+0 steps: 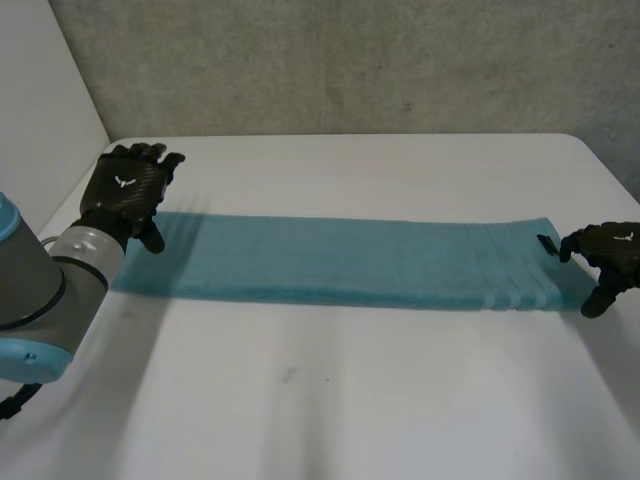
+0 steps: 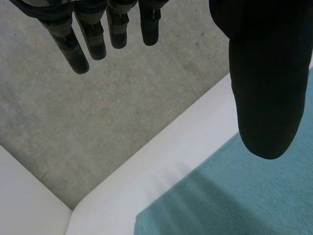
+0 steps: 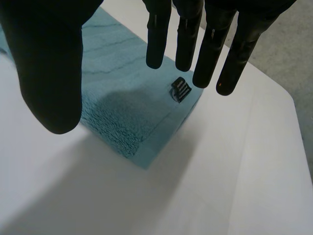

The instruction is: Fold the laundry

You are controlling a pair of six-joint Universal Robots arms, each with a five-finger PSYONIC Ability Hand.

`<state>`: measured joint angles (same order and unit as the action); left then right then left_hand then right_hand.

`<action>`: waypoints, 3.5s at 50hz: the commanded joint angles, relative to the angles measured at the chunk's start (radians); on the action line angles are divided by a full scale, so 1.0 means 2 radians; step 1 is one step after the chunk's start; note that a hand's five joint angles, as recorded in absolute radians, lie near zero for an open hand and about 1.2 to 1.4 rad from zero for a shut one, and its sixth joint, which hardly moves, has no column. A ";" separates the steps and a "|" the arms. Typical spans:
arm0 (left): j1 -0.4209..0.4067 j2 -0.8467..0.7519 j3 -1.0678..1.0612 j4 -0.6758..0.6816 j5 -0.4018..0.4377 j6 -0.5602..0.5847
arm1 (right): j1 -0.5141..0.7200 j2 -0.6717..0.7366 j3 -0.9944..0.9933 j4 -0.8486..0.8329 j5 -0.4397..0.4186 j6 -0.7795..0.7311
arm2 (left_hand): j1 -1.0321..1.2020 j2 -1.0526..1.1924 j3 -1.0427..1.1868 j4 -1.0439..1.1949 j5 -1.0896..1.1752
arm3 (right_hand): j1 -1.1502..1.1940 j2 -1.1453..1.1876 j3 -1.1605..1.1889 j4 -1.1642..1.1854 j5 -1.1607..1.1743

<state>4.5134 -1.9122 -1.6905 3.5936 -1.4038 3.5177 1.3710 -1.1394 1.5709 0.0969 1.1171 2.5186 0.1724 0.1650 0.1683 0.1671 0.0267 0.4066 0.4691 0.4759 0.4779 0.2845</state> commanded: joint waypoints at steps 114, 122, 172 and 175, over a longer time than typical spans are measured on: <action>-0.006 -0.003 -0.047 0.006 0.000 0.004 | -0.129 0.124 -0.078 -0.057 0.041 -0.113 | 0.001 0.005 0.003 0.004 -0.013 | 0.149 0.118 0.114 0.113 0.123; -0.008 -0.003 -0.047 0.006 0.000 0.004 | -0.130 0.131 -0.081 -0.058 0.039 -0.113 | 0.001 0.005 0.003 0.004 -0.013 | 0.184 0.153 0.150 0.148 0.158; -0.008 -0.002 -0.047 0.006 0.000 0.004 | -0.132 0.140 -0.176 -0.081 0.126 -0.094 | 0.001 0.005 0.003 0.004 -0.013 | 0.495 0.464 0.460 0.459 0.469; -0.008 -0.002 -0.047 0.006 0.001 0.004 | -0.109 0.115 -0.176 -0.081 0.126 -0.080 | 0.001 0.005 0.003 0.004 -0.013 | 0.495 0.464 0.460 0.459 0.469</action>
<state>4.4968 -1.9160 -1.7847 3.6048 -1.4032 3.5266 1.1053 -0.8467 1.2363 -0.0707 1.3543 2.3293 0.1724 0.1647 0.1683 0.1671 0.0267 0.9454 1.1751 1.1814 1.1903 0.9693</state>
